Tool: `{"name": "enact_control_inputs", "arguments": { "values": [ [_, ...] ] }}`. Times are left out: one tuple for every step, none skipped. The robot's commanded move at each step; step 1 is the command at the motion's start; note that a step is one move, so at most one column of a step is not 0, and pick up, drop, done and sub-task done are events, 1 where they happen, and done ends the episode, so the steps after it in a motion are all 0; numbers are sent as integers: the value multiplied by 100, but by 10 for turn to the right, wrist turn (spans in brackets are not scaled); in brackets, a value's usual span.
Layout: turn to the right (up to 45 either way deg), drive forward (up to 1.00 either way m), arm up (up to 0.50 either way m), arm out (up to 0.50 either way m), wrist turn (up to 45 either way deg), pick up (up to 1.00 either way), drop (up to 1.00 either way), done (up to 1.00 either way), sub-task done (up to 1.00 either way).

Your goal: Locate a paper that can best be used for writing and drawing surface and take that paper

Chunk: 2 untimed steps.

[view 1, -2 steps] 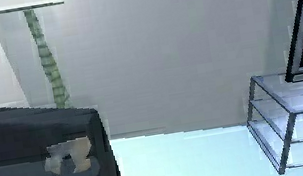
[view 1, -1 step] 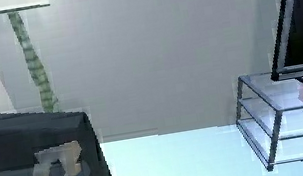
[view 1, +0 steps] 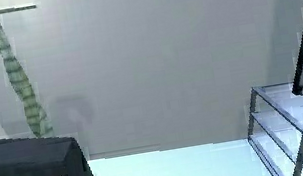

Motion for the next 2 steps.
{"name": "enact_control_inputs", "arguments": {
  "values": [
    [-450, 0, 0, 0, 0, 0, 0, 0, 0],
    [-450, 0, 0, 0, 0, 0, 0, 0, 0]
  ]
}}
